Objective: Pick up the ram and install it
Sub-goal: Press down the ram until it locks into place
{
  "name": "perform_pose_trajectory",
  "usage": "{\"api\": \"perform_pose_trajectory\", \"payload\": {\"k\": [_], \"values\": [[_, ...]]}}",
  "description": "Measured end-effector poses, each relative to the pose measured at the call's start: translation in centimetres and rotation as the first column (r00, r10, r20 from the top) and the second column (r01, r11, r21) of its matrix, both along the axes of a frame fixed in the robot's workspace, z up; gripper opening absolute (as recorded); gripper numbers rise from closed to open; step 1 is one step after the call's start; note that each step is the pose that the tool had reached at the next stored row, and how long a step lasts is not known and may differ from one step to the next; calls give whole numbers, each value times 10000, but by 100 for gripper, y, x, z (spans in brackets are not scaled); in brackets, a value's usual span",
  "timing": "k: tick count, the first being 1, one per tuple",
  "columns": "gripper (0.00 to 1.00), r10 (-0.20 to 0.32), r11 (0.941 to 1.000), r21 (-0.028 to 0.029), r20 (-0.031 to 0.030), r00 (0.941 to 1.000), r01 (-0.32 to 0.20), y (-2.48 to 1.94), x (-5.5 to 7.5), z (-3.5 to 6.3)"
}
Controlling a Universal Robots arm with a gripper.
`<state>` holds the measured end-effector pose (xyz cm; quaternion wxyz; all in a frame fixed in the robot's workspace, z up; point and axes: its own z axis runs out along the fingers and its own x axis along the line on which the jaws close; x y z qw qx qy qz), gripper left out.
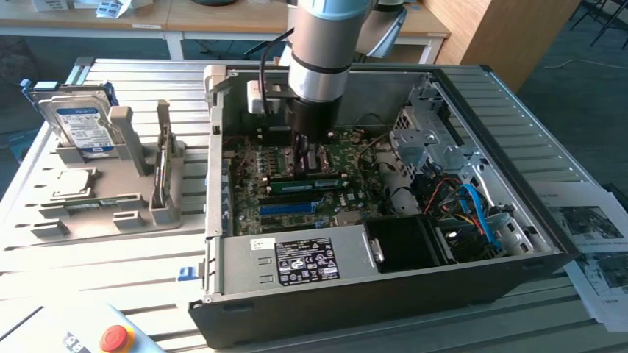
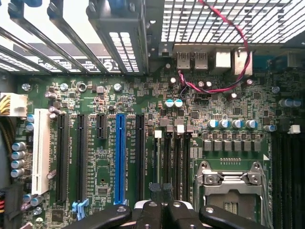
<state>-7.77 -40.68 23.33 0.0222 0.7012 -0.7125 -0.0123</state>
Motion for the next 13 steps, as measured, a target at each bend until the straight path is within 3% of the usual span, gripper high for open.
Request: {"api": "perform_pose_trajectory", "payload": {"k": [13], "values": [[10,0,10000,0,0,10000,0,0,0,253]]}}
